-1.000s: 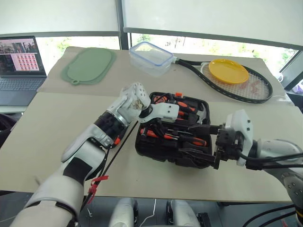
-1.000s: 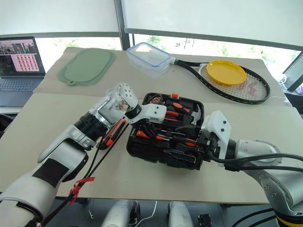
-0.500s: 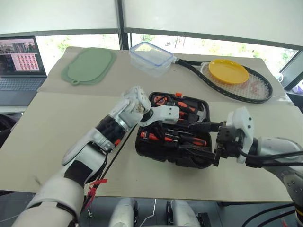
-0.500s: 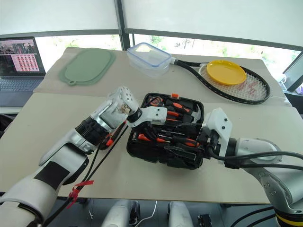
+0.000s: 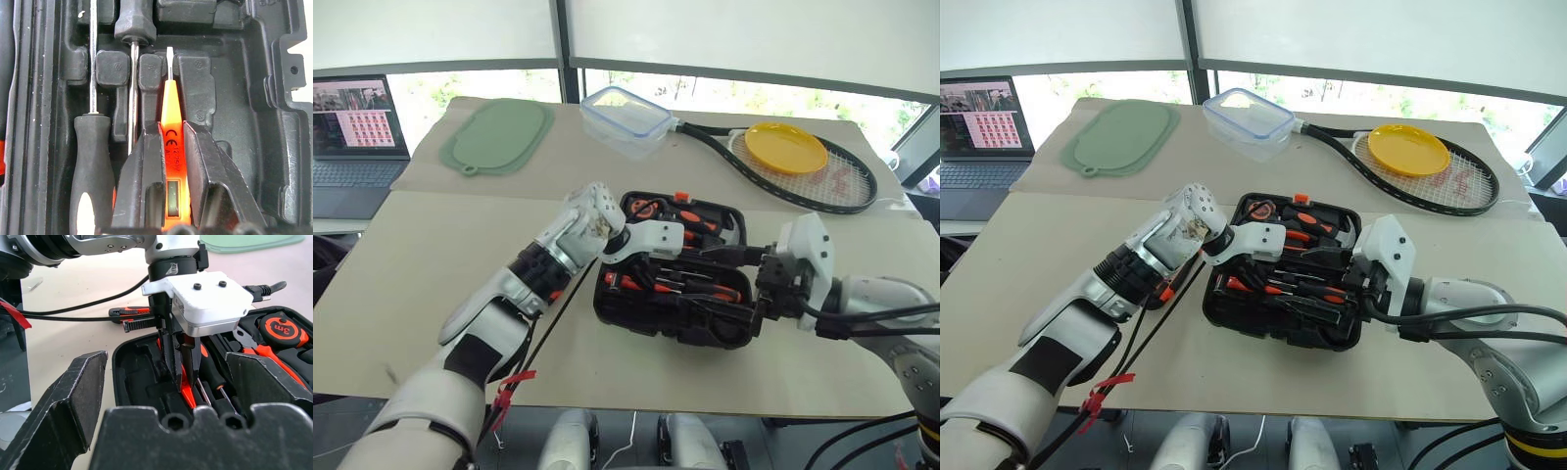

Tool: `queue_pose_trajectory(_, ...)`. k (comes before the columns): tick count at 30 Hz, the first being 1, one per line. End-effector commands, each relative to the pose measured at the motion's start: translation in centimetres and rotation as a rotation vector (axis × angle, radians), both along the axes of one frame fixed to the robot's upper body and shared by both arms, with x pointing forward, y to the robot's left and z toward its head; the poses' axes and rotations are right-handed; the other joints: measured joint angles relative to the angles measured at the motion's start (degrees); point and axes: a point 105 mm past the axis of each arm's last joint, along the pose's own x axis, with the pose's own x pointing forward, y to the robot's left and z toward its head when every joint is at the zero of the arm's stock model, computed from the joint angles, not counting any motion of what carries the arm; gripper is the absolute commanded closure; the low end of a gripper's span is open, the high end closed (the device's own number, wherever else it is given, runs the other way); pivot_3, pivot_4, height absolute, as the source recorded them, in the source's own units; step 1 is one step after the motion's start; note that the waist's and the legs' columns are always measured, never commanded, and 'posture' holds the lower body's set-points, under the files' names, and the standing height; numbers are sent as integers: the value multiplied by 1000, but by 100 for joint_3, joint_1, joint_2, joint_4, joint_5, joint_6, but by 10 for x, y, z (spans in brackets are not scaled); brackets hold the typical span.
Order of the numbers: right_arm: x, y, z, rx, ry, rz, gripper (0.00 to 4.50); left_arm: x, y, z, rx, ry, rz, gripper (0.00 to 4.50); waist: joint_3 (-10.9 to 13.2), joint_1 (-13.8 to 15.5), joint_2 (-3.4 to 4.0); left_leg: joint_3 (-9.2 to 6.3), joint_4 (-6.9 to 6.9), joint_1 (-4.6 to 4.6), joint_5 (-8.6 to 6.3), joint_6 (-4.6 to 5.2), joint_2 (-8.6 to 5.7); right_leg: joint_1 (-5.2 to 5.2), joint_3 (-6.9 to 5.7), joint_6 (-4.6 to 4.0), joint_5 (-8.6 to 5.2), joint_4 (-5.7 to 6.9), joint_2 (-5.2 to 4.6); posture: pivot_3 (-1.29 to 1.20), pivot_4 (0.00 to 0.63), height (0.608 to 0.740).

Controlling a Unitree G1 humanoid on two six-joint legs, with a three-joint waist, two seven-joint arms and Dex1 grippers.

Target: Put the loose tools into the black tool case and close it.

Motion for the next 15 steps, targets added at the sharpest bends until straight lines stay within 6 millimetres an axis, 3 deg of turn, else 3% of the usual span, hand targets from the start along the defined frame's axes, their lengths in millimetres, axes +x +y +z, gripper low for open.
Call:
queue_pose_trajectory(1, -2, 1, 8, 12, -33, 8, 0, -8, -4, 5, -25, 46, -24, 3318, 0, 0, 0, 0, 0, 0, 0, 0, 0, 0, 0, 0, 0, 0, 0, 0, 150, 738)
queue_pose_trajectory(7, -4, 1, 6, 13, -16, 13, 0, -9, 3, 46, -153, 47, 4, 1347, 0, -6, 0, -1, 0, -3, 0, 0, 1, -3, 0, 0, 0, 0, 0, 0, 150, 738)
queue_pose_trajectory(10, -4, 1, 6, 12, -13, 13, 0, -13, 9, 76, -313, 53, 24, 1347, 0, -10, 1, -1, 0, -4, 0, 0, 2, -5, 0, 0, 0, 1, 1, 0, 150, 738)
queue_pose_trajectory(12, -4, 0, 5, 10, -9, 9, 0, -11, 20, 84, -403, 38, 59, 1347, 0, -11, 1, -3, 0, -4, 0, 0, 5, -5, -1, 0, 0, 2, 1, 0, 150, 738)
queue_pose_trajectory(15, -4, -2, 5, 8, -5, 5, 0, -6, 39, 77, -481, 2, 93, 2118, -2, -11, 5, -4, 0, 1, 0, 0, 4, 0, 0, 0, 0, 2, 0, 0, 150, 738)
